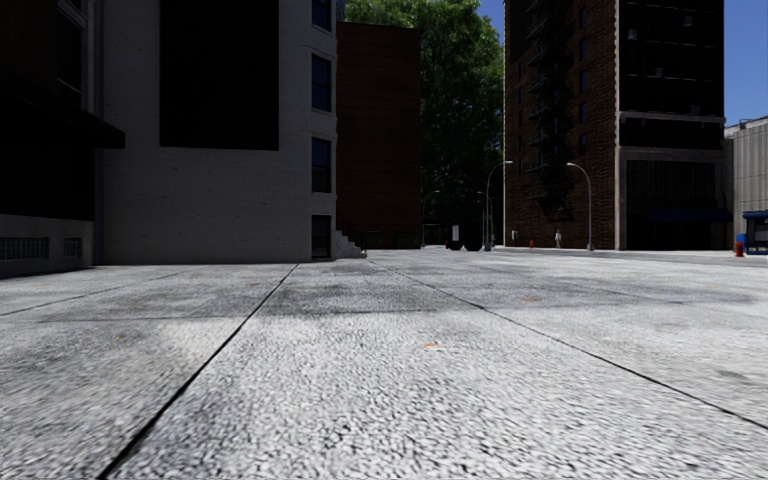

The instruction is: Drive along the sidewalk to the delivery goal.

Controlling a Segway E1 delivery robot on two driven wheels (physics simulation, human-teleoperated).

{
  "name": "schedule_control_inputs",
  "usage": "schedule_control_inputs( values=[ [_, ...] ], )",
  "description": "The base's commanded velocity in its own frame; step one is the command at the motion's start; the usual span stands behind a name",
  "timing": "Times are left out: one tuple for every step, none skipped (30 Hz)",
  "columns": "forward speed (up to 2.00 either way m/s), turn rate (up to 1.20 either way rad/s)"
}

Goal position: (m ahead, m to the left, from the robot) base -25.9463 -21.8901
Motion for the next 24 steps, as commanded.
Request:
schedule_control_inputs(
  values=[
    [1.60,0.00],
    [1.60,0.00],
    [1.59,0.00],
    [1.59,0.00],
    [1.59,-0.01],
    [1.59,-0.01],
    [1.59,-0.04],
    [1.59,-0.05],
    [1.59,-0.05],
    [1.59,-0.05],
    [1.59,-0.06],
    [1.59,-0.13],
    [1.59,-0.13],
    [1.59,-0.17],
    [1.59,-0.25],
    [1.59,-0.32],
    [1.59,-0.32],
    [1.59,-0.35],
    [1.59,-0.36],
    [1.59,-0.36],
    [1.59,-0.40],
    [1.59,-0.41],
    [1.59,-0.41],
    [1.59,-0.41]
  ],
)
